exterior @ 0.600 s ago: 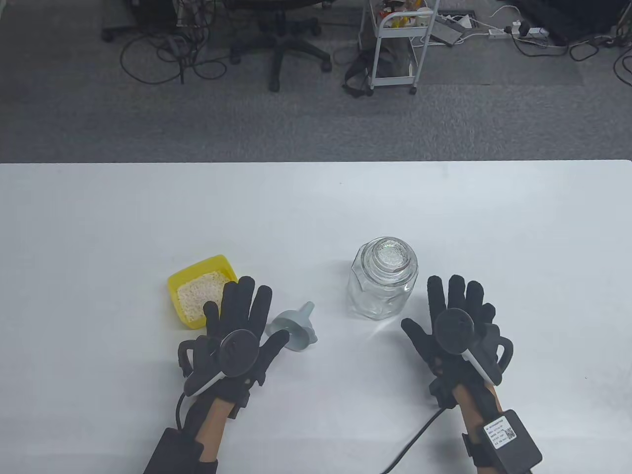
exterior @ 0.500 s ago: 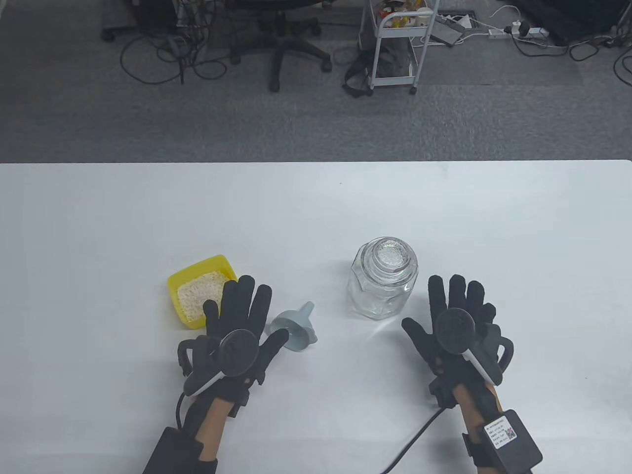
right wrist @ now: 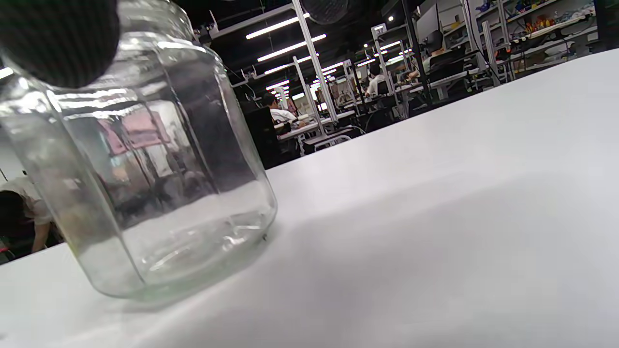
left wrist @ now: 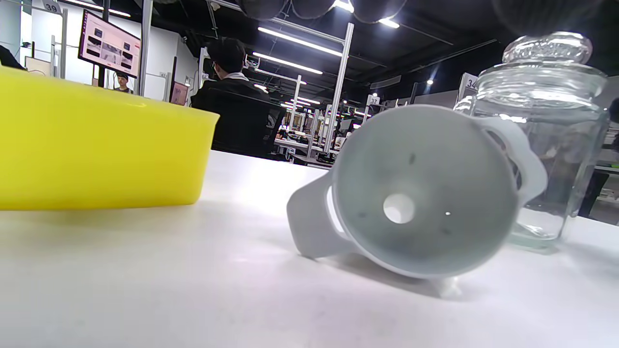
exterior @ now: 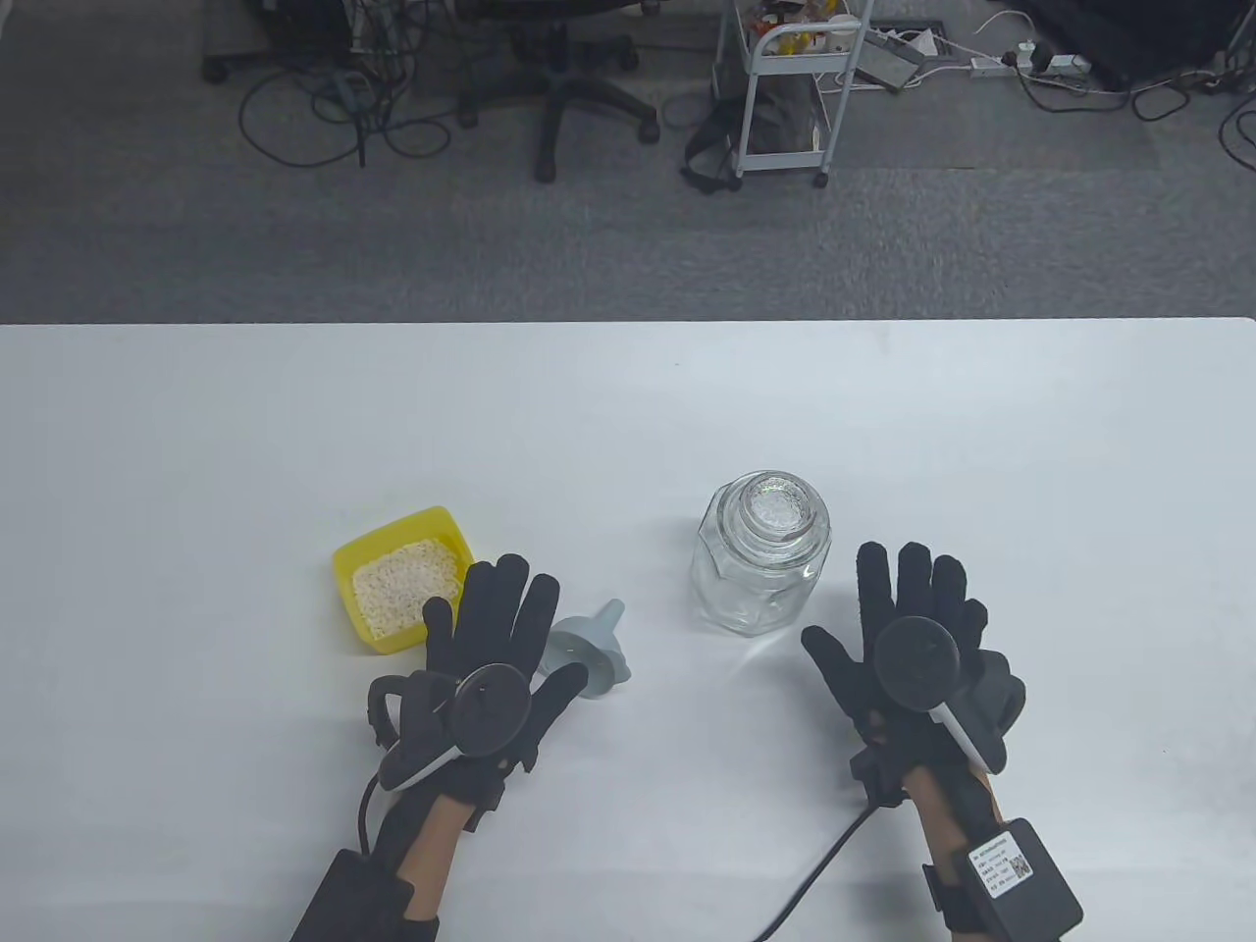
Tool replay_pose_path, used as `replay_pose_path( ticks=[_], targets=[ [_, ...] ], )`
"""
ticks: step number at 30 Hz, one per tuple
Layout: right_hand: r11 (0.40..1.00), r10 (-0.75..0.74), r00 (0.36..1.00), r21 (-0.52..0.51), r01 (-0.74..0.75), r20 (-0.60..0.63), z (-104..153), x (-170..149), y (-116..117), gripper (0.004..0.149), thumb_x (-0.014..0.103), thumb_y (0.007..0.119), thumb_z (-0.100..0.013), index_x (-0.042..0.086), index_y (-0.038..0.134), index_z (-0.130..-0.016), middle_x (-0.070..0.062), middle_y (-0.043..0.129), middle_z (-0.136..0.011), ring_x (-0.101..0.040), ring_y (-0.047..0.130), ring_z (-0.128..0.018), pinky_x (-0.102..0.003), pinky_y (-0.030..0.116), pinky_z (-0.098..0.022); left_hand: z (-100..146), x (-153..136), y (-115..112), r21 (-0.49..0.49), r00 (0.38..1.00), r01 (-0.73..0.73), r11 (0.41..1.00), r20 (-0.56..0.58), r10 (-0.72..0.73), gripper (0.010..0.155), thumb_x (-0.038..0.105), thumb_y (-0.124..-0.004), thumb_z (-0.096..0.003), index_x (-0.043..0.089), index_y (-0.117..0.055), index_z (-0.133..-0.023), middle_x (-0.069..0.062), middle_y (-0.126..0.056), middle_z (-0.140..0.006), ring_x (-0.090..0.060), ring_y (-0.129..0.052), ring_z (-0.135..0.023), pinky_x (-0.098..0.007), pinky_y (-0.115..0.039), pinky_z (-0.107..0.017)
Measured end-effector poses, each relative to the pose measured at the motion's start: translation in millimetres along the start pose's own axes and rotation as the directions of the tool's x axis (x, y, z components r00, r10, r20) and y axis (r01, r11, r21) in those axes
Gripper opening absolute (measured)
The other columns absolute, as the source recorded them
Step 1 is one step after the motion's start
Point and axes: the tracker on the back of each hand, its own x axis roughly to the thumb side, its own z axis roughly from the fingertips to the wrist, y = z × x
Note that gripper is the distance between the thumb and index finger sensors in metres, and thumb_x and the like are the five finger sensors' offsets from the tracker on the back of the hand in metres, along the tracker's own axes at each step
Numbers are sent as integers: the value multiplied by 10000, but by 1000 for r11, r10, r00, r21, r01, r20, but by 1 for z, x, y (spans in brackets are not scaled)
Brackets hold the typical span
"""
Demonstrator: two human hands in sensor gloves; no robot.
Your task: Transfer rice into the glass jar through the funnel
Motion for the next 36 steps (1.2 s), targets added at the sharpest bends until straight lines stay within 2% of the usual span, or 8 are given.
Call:
replay_pose_path(
  ticks=[4,8,11,16,21,28,36],
  targets=[
    [989,-127,991,-76,129,31,-4,17,-24,824,753,706,-355,499,299,-1025,-122,322,-1189,-445,258,-1088,-712,342,-725,0,0,2,9,1000,1,1000,-5,0,836,735,-612,-510,339,-301,-1178,-59,-221,-1307,-381,-260,-1203,-717,-333,-777],
    [985,-157,987,-62,159,36,-20,42,-46,805,749,710,-361,523,309,-1022,-115,315,-1195,-446,248,-1092,-711,335,-731,0,-1,1,9,1000,-5,1000,-7,5,830,728,-617,-513,336,-311,-1178,-57,-234,-1307,-378,-272,-1204,-715,-337,-779],
    [985,-164,986,-53,166,38,-35,60,-50,790,736,723,-363,531,332,-1018,-111,326,-1196,-442,249,-1094,-713,327,-730,0,-1,1,1,1000,-3,1000,-8,3,821,714,-624,-522,329,-318,-1178,-57,-243,-1308,-376,-283,-1204,-713,-345,-780],
    [994,-113,993,-7,113,37,-56,81,-33,779,726,727,-364,535,343,-1015,-102,350,-1195,-437,265,-1096,-718,324,-729,0,1,1,-3,1000,0,1000,-2,0,818,711,-627,-525,327,-321,-1179,-60,-250,-1307,-379,-289,-1203,-713,-349,-779],
    [995,-104,994,8,103,26,-65,86,-19,737,718,738,-366,570,391,-999,-95,385,-1192,-435,289,-1096,-724,332,-725,-1,1,1,-1,1000,-5,1000,-6,5,815,710,-629,-524,331,-327,-1180,-59,-254,-1308,-382,-296,-1204,-714,-353,-781],
    [990,-134,991,-50,135,32,-64,87,-11,667,675,772,-375,572,511,-980,-95,534,-1137,-416,416,-1090,-717,381,-729,-1,2,1,-2,1000,-4,1000,-5,4,810,709,-629,-525,335,-330,-1179,-61,-254,-1308,-380,-299,-1205,-714,-355,-781],
    [976,-191,979,-91,197,76,-64,86,-11,633,612,798,-369,527,598,-963,-81,581,-1100,-389,499,-1070,-716,396,-734,-2,2,0,-1,1000,0,1000,-6,0,811,708,-628,-526,334,-327,-1180,-60,-253,-1309,-381,-301,-1206,-714,-355,-782]
  ],
)
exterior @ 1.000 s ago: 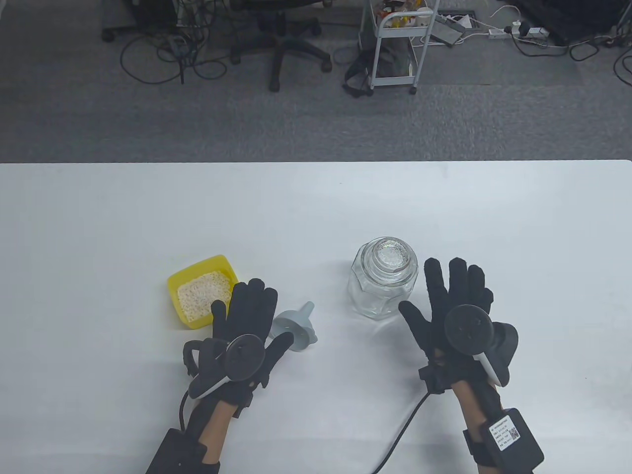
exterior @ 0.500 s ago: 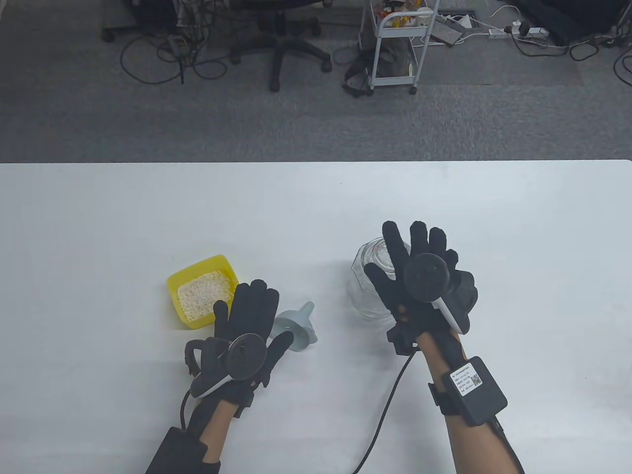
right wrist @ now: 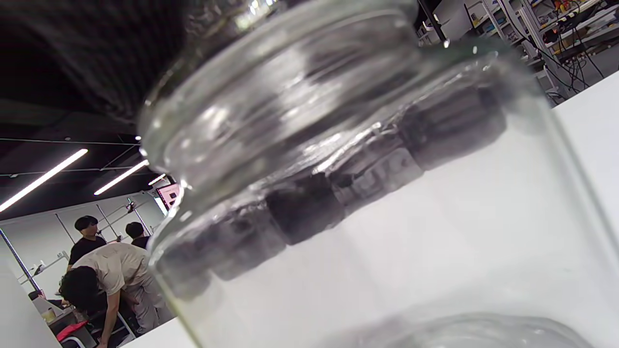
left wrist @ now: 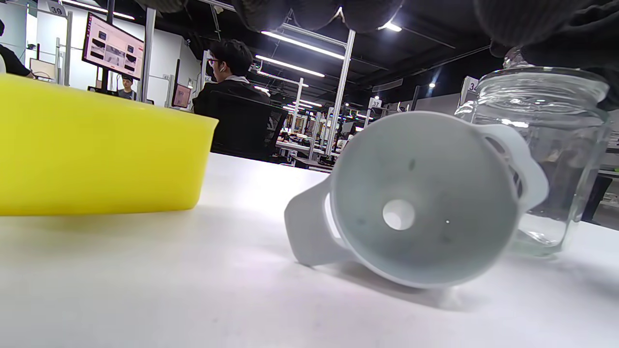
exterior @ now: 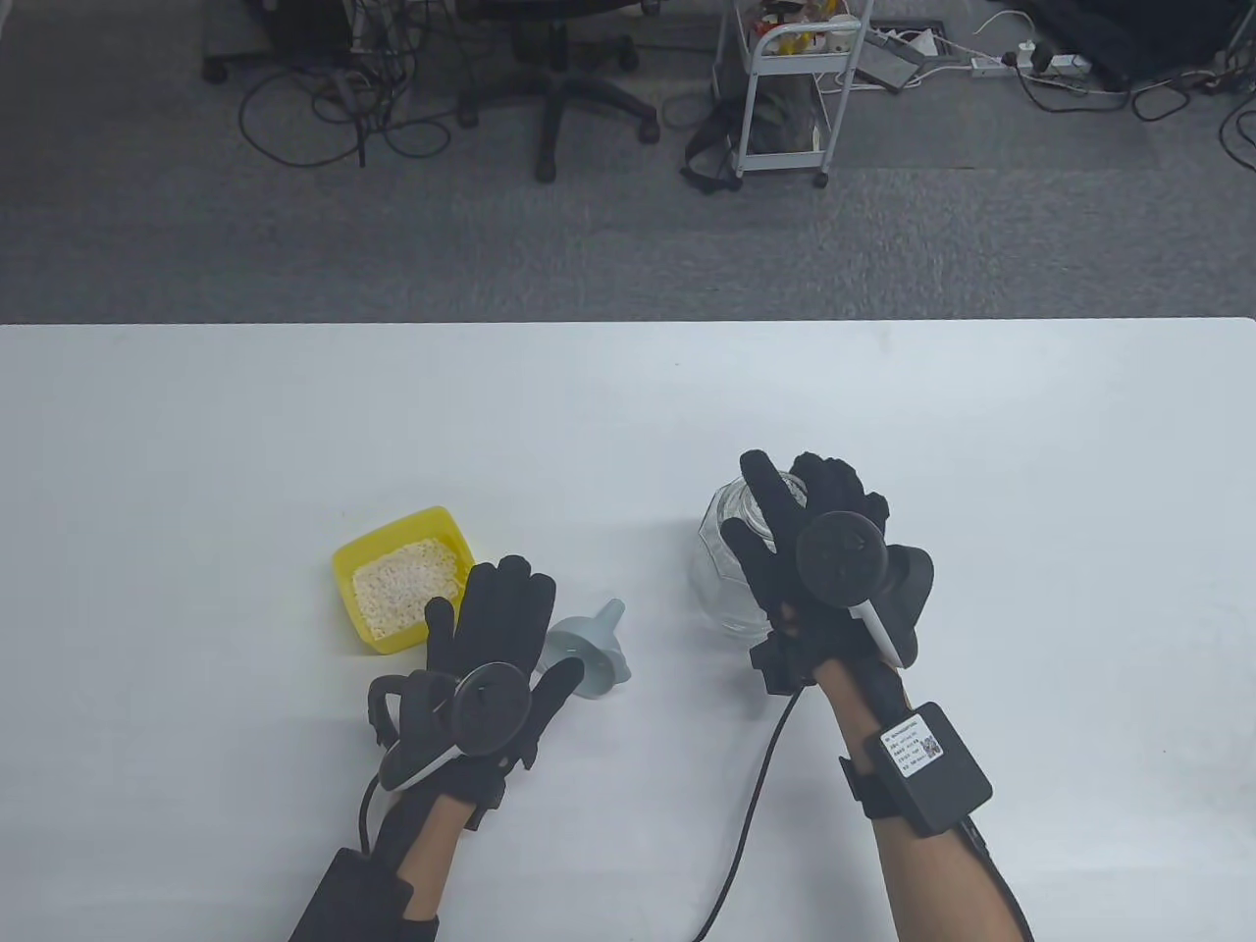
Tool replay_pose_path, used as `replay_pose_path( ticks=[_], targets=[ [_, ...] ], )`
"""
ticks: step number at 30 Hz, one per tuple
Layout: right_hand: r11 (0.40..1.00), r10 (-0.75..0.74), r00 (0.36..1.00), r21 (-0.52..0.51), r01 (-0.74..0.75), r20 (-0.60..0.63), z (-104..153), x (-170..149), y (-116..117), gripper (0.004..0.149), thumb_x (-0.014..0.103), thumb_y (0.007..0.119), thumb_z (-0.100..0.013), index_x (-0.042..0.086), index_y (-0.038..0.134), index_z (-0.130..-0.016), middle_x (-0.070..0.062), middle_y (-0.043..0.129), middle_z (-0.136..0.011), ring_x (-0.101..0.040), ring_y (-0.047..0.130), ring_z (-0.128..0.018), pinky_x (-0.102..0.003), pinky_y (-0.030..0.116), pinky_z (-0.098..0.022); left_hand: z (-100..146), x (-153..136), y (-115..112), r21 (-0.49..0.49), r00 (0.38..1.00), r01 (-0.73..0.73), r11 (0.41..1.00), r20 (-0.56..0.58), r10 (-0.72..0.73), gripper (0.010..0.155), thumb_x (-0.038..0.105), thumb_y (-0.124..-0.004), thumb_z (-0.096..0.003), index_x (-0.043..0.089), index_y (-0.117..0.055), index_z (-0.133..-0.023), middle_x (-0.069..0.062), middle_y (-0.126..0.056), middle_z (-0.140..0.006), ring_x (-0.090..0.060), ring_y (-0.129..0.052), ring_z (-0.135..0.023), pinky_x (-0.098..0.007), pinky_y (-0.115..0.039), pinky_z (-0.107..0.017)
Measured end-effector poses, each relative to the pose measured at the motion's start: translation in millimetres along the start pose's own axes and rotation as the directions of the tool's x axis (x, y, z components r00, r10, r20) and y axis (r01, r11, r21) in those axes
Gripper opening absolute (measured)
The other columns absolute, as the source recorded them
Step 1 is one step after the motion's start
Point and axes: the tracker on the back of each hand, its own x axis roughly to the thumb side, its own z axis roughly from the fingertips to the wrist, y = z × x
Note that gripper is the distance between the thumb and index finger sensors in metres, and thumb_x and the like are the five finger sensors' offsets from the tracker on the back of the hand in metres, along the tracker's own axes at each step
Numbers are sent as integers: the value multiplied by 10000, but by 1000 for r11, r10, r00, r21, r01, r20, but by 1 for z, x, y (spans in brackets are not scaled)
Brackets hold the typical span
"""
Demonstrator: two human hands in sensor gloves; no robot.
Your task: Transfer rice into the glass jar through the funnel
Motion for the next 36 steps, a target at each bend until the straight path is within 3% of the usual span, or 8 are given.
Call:
replay_pose_path(
  ticks=[5,11,18,21,26,36],
  targets=[
    [1000,-22,1000,10,22,15,-3,2,-7,625,597,820,-362,524,625,-951,-82,608,-1082,-382,524,-1061,-715,400,-736,0,0,0,2,1000,-4,1000,-1,4,812,706,-630,-525,332,-329,-1180,-58,-254,-1309,-379,-299,-1206,-714,-352,-783],
    [990,-124,991,-68,127,43,2,2,-42,628,593,815,-367,518,617,-957,-88,599,-1085,-384,517,-1062,-712,399,-741,1,-2,2,13,1000,-13,1000,-5,13,811,707,-630,-523,334,-332,-1179,-57,-263,-1308,-378,-307,-1205,-712,-358,-782],
    [982,-140,989,-137,133,-42,23,-45,-73,644,590,824,-366,510,606,-967,-95,608,-1080,-391,531,-1055,-702,427,-741,1,-4,3,23,1000,-24,999,-7,24,808,702,-641,-524,332,-348,-1179,-59,-284,-1308,-377,-327,-1205,-717,-359,-779],
    [982,-138,985,-141,123,-104,31,-73,-71,654,585,832,-366,500,602,-972,-100,612,-1078,-397,542,-1049,-701,444,-737,1,-4,3,22,1000,-23,999,-7,23,807,703,-640,-523,331,-352,-1178,-56,-289,-1308,-373,-332,-1207,-714,-363,-782],
    [991,-112,973,-98,93,-204,48,-122,-49,691,574,867,-352,446,622,-985,-118,659,-1058,-416,608,-1019,-687,507,-726,1,-7,6,21,1000,-15,1000,-17,15,809,705,-653,-519,332,-368,-1178,-54,-318,-1309,-374,-352,-1208,-721,-364,-779],
    [993,96,956,88,-74,-278,40,-145,-28,733,541,899,-347,453,567,-995,-126,645,-1063,-432,631,-1009,-644,556,-731,-1,-12,5,-73,999,-53,996,7,54,834,695,-772,-512,324,-433,-1178,-56,-394,-1310,-382,-387,-1212,-745,-368,-768]
  ],
)
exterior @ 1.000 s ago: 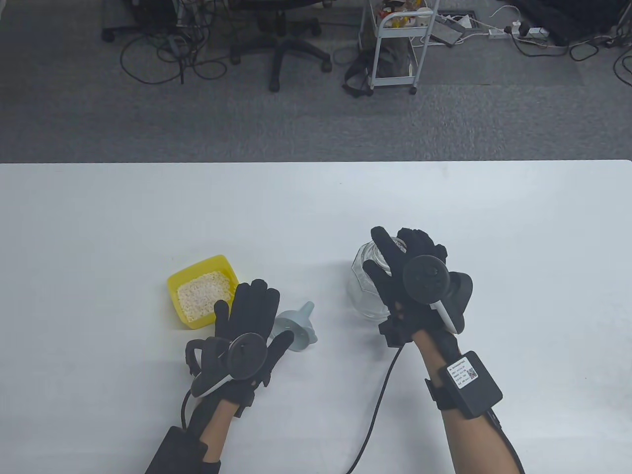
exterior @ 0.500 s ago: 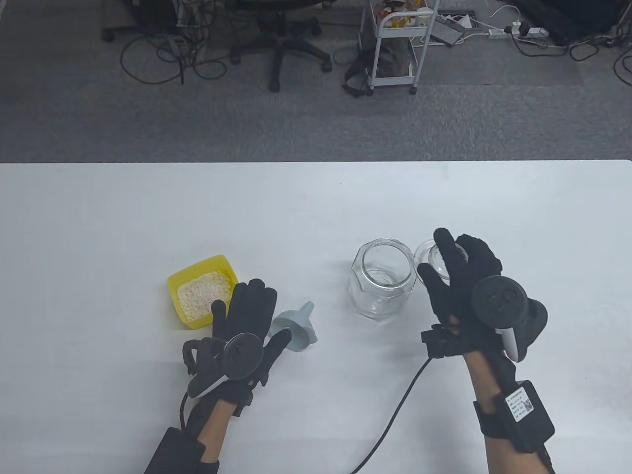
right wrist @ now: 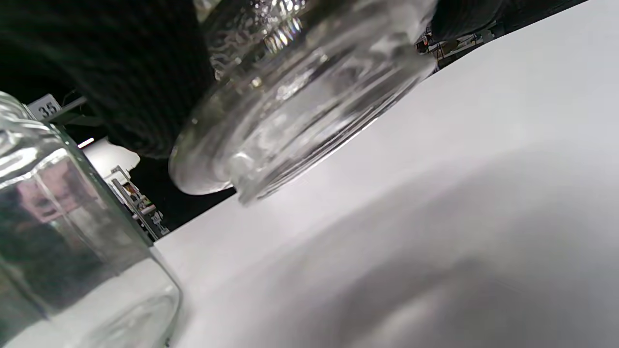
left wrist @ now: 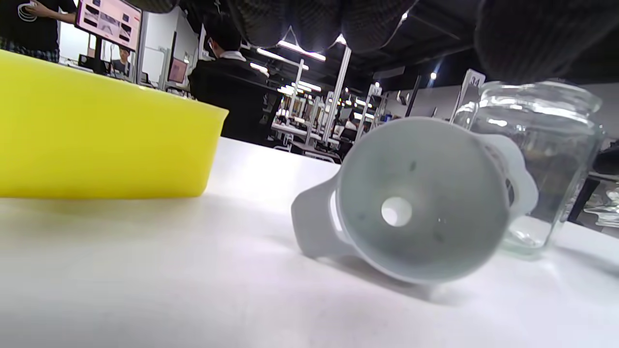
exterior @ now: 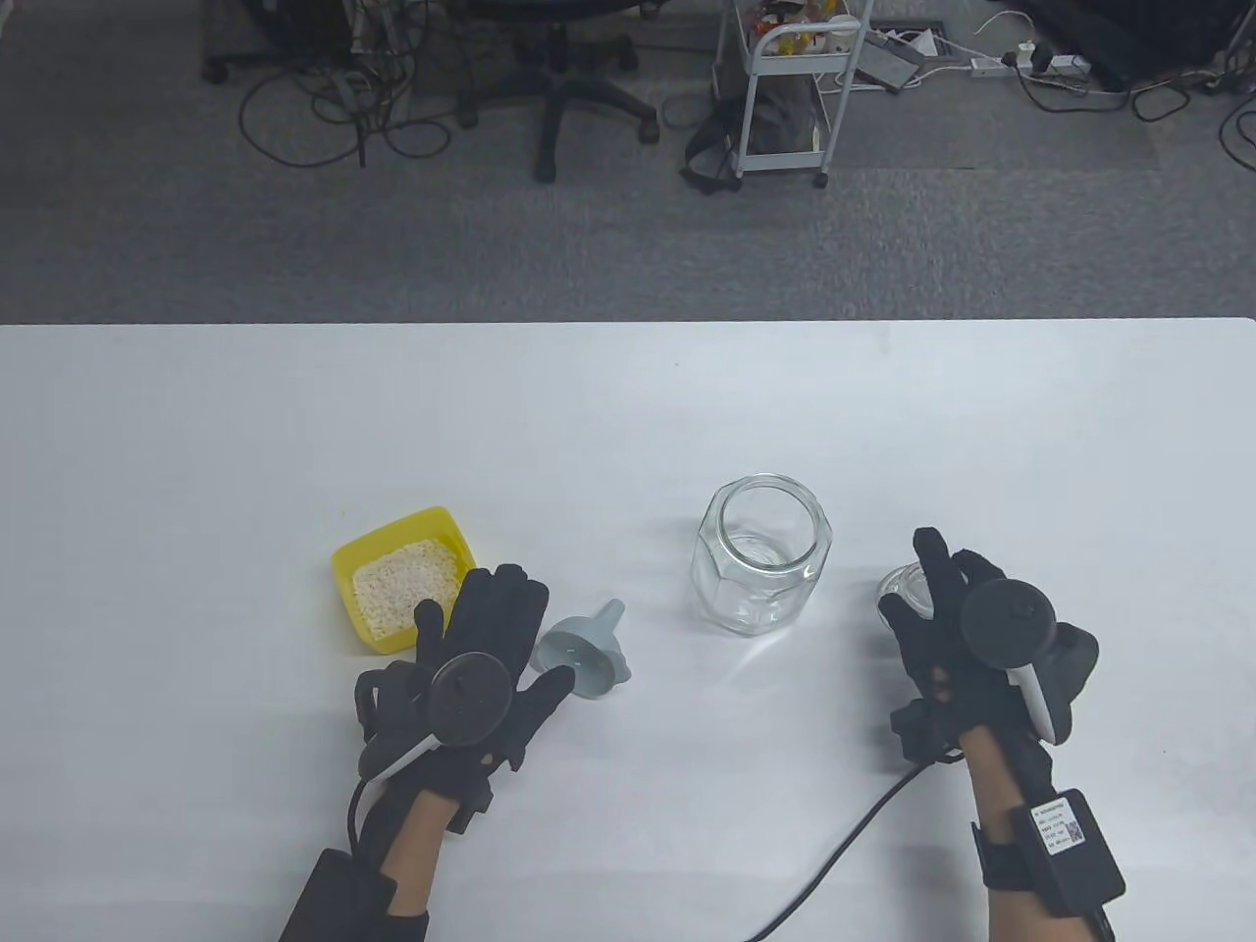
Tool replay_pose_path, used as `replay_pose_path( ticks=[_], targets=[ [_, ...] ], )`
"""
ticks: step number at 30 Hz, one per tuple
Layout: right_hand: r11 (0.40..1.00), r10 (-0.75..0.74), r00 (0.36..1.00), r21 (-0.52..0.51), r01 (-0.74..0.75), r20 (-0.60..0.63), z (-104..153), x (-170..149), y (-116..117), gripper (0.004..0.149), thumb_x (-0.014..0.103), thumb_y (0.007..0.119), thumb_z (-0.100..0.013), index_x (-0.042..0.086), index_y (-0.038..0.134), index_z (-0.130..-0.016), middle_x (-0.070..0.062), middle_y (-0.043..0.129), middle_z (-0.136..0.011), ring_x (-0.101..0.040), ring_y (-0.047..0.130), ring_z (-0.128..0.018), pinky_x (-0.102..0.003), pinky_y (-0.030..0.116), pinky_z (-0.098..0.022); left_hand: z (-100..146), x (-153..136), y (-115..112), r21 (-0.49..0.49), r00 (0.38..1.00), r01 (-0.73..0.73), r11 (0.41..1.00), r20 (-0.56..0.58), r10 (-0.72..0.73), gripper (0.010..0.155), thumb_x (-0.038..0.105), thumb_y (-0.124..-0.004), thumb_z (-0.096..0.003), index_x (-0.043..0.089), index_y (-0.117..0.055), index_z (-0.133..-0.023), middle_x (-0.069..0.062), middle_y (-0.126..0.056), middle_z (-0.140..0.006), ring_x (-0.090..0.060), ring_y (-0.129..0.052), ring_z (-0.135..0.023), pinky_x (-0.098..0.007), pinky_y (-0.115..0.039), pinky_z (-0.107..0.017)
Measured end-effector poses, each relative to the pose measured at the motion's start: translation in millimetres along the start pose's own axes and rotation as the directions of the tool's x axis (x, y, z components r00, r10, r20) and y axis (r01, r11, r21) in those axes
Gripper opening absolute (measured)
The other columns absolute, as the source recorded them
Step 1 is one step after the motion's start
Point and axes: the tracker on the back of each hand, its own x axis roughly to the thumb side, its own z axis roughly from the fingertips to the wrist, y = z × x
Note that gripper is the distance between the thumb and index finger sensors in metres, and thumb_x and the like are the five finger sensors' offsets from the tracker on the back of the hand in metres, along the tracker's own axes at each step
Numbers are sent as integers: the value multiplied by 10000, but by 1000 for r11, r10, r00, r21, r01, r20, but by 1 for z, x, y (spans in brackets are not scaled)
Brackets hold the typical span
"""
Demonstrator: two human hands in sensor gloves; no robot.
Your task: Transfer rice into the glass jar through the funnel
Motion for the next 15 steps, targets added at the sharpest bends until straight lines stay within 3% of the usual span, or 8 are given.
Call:
replay_pose_path(
  ticks=[5,15],
  targets=[
    [997,43,999,59,-42,-19,-5,-4,11,738,529,910,-348,445,563,-994,-135,630,-1061,-444,646,-998,-585,617,-731,-1,1,-3,-50,997,75,996,-5,-75,805,628,-839,-523,317,-475,-1170,-70,-446,-1303,-385,-432,-1208,-749,-390,-769],
    [983,135,990,128,-128,-46,-6,-1,23,738,525,912,-353,433,562,-996,-138,616,-1061,-451,659,-995,-568,634,-721,-2,6,-6,-20,988,149,989,-23,-150,744,628,-829,-519,323,-566,-1145,-35,-503,-1291,-374,-462,-1205,-750,-379,-766]
  ],
)
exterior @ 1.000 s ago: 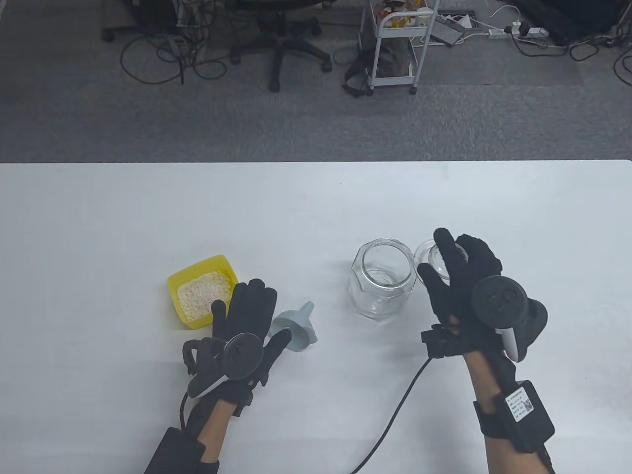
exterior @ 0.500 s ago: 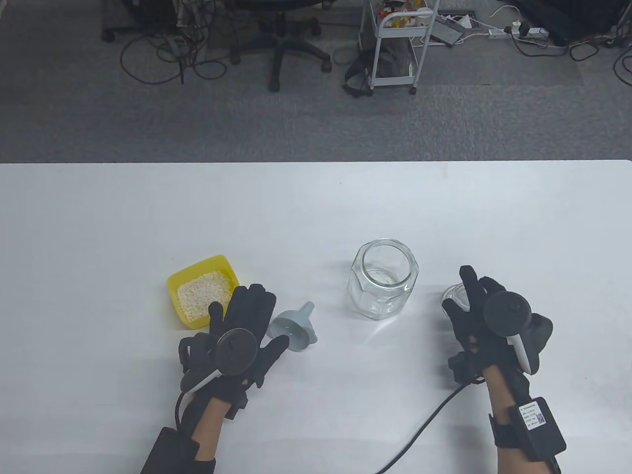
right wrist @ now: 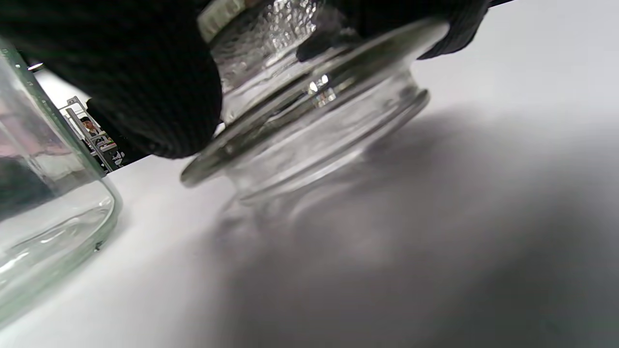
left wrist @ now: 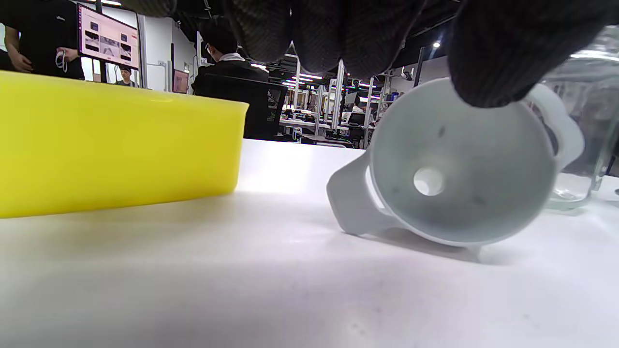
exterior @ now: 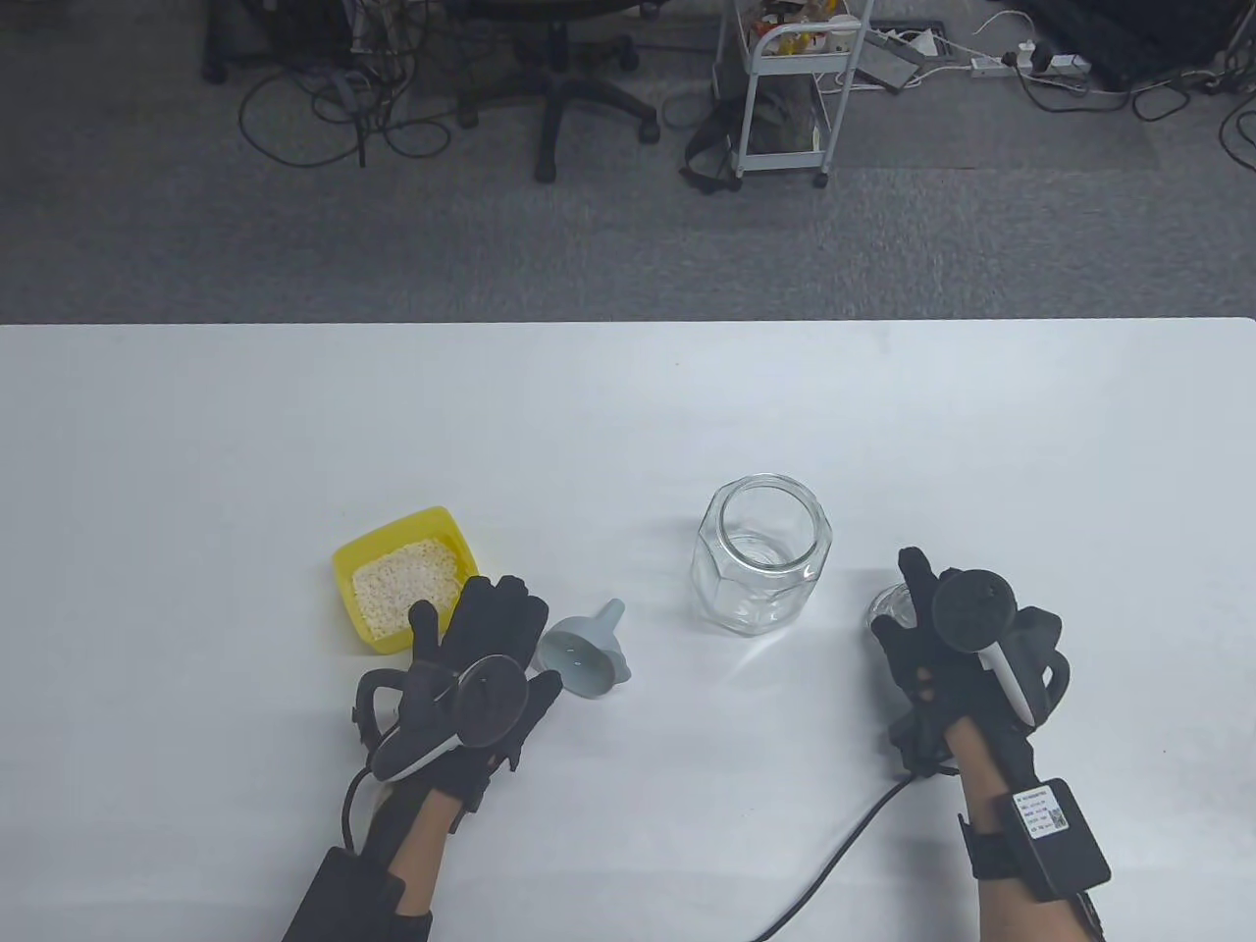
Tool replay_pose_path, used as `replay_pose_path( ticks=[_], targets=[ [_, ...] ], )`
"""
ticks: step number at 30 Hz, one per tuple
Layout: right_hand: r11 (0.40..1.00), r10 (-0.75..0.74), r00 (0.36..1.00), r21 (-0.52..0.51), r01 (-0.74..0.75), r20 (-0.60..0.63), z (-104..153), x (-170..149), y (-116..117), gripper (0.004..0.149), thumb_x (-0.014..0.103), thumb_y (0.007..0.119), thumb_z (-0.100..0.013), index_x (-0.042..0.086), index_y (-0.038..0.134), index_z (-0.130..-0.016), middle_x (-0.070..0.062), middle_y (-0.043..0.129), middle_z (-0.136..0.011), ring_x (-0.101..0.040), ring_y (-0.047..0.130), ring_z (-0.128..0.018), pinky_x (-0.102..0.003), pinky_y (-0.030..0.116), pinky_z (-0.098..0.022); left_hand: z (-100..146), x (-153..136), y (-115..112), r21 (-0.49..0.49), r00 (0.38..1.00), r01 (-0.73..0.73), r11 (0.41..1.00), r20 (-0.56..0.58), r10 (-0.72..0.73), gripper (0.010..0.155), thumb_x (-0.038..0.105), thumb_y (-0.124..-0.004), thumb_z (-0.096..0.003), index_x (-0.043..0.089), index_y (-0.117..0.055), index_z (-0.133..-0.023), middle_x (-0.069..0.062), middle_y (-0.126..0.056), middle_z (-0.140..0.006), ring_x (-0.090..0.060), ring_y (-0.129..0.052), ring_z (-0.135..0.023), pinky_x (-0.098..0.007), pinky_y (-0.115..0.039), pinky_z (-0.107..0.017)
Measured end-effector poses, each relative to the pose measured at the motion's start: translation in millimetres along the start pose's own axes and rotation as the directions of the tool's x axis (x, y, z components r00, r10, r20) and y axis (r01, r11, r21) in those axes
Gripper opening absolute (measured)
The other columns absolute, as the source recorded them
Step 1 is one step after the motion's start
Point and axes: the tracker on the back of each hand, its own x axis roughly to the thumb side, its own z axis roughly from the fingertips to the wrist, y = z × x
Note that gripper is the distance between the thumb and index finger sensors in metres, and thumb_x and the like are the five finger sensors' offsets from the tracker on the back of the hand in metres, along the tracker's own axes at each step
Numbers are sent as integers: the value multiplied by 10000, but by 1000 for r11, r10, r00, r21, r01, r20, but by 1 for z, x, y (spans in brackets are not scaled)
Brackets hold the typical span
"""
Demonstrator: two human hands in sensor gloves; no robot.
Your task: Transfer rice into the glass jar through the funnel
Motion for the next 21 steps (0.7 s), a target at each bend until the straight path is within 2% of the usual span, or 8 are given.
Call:
replay_pose_path(
  ticks=[21],
  targets=[
    [999,51,998,7,-51,-20,1,0,5,728,531,904,-354,446,563,-992,-117,587,-1078,-435,660,-1001,-551,656,-723,0,2,-2,-4,1000,13,1000,-4,-13,744,646,-797,-520,319,-565,-1147,-38,-478,-1296,-381,-430,-1205,-751,-366,-762]
  ],
)
